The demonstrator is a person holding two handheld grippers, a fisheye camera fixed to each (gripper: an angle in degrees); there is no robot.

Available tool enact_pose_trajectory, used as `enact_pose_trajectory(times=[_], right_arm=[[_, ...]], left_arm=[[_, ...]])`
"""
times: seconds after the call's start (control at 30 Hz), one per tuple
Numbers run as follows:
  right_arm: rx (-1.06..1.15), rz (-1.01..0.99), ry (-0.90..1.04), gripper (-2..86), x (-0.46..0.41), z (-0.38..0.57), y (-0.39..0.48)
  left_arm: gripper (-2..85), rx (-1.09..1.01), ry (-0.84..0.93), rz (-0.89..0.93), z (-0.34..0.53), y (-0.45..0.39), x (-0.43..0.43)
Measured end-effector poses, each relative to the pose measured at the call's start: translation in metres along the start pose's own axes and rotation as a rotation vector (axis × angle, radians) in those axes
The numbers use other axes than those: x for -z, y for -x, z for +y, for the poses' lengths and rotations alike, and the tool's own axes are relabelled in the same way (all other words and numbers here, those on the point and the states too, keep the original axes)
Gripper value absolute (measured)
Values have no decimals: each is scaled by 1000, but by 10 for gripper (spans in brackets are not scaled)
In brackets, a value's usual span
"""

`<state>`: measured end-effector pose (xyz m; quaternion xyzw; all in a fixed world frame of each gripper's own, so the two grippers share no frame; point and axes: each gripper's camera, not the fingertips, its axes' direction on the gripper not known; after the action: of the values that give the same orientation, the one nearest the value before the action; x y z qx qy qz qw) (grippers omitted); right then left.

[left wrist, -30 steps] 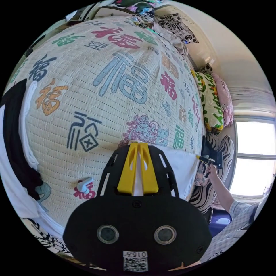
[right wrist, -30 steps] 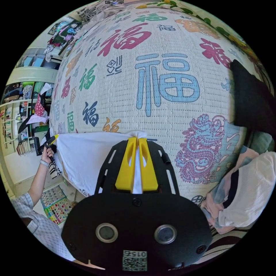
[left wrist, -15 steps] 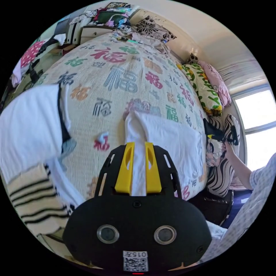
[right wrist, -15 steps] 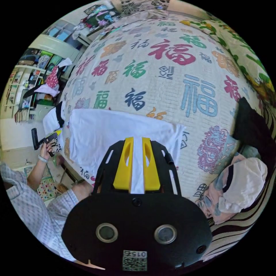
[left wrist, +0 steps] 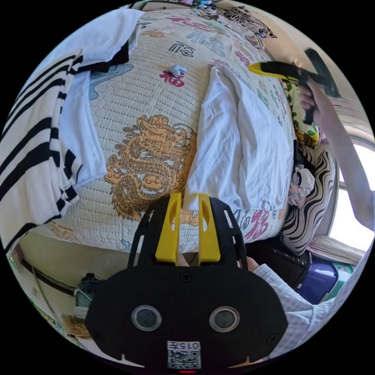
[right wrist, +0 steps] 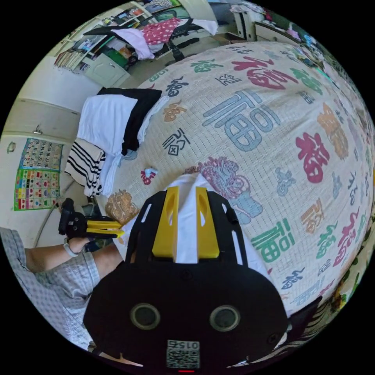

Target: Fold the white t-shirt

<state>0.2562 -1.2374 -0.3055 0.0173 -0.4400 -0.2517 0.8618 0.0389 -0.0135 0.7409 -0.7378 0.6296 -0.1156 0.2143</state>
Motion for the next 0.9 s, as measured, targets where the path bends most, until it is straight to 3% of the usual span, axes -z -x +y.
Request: enact_pose_trajectory(times=[0.23, 0.33, 0.67, 0.9], right_arm=[[69, 210, 344, 56, -58, -78, 21], [102, 247, 374, 2, -57, -83, 26], [143, 58, 157, -9, 49, -16, -2], [92, -60, 7, -9, 129, 96, -70]], left_arm=[[-3, -16, -7, 64, 13, 3, -13], [-6, -31, -13, 104, 19, 1, -19], [-8, -155, -153, 150, 72, -64, 4], [-8, -384, -174, 207, 102, -197, -14]])
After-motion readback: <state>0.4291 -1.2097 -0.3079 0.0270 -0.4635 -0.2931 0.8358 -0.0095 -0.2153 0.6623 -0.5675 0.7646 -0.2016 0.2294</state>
